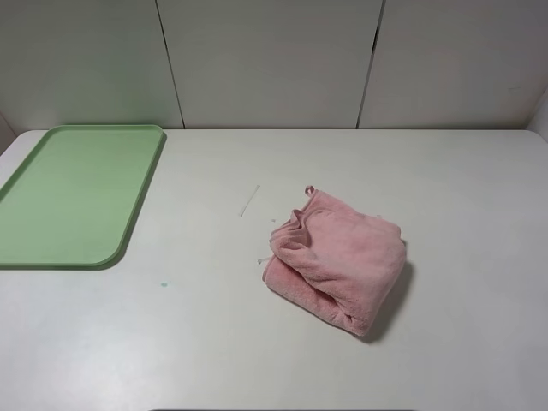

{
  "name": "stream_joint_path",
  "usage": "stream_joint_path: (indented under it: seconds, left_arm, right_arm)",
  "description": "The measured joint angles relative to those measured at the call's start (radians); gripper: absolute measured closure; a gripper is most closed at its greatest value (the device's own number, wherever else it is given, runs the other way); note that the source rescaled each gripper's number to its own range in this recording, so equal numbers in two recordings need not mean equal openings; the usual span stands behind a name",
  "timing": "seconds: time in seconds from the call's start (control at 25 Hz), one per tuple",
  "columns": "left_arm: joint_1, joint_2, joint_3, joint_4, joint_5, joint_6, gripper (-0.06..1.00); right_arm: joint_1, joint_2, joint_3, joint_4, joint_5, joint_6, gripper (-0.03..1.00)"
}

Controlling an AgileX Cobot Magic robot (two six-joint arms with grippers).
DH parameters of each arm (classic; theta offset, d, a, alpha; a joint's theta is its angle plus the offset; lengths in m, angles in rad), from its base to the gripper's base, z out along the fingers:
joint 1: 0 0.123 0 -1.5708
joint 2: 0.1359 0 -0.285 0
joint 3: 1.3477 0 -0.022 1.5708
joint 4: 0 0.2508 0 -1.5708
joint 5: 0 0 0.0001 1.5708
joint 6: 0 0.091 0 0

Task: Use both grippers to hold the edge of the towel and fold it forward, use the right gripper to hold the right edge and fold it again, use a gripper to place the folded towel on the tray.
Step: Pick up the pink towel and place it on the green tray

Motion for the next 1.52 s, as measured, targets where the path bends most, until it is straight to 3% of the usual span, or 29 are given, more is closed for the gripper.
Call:
stream_joint_path:
  seconds: [0.4,0.76,1.16,1.52]
  left_arm:
    - [-0.018,0.465,-0.022,-0.187,-0.288,0.141,-0.05]
    - [-0.255,0.887,-0.195,-0.205,-0.46,0.158,-0.05]
    - [-0.457,1.279,-0.448,-0.221,-0.492,0.158,-0.04]
    - [-0.563,1.545,-0.651,-0.227,-0.498,0.158,-0.04]
  right_arm:
    - [0.0,0.0,0.0,0.0,0.0,0.0,-0.03]
    - [0.0,0.0,0.0,0.0,0.0,0.0,-0.03]
    - [0.0,0.0,0.0,0.0,0.0,-0.001,-0.03]
    - [0.0,0.0,0.0,0.0,0.0,-0.001,-0.03]
